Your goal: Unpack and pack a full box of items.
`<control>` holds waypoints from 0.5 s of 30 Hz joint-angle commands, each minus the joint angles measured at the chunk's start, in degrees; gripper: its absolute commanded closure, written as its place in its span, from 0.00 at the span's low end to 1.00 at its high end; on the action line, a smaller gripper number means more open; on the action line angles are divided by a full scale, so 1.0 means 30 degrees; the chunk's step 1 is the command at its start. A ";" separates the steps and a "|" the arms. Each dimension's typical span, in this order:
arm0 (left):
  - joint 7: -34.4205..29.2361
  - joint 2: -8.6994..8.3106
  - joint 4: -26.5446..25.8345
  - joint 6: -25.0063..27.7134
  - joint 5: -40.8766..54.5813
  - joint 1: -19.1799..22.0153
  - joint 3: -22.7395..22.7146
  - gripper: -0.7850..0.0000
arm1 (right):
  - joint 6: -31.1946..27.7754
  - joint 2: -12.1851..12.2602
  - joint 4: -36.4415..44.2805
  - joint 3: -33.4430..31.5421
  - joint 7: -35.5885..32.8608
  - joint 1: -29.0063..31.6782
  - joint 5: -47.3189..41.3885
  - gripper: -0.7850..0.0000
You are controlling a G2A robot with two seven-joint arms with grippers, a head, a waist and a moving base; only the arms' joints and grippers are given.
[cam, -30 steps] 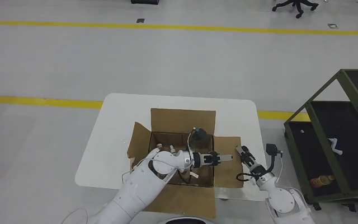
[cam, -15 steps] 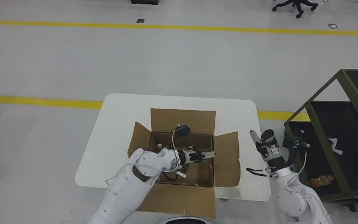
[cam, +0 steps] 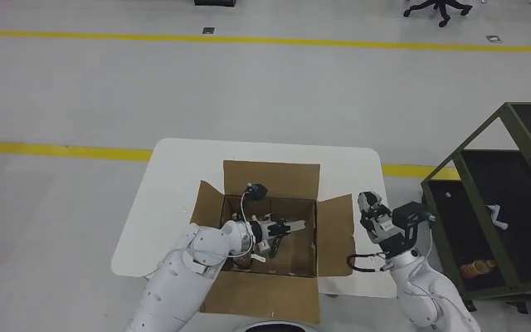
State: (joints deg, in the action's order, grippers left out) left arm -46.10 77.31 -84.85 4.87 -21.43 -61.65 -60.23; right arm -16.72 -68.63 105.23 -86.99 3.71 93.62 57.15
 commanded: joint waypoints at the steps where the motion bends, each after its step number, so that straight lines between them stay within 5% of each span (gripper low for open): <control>1: 0.0000 0.0000 -0.0001 0.0000 -0.0001 -0.0001 -0.0001 0.00 | -0.0029 -0.0042 -0.0634 0.0511 0.0017 -0.0120 0.0277 1.00; 15: 0.0000 0.0000 -0.0001 0.0000 -0.0001 -0.0001 -0.0001 0.00 | 0.0394 -0.0089 -0.3368 0.1422 -0.0105 -0.0430 0.2193 1.00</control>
State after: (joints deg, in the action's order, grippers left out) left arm -46.10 77.31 -84.85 4.87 -21.43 -61.65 -60.24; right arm -15.64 -68.88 95.22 -82.73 3.33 92.27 63.81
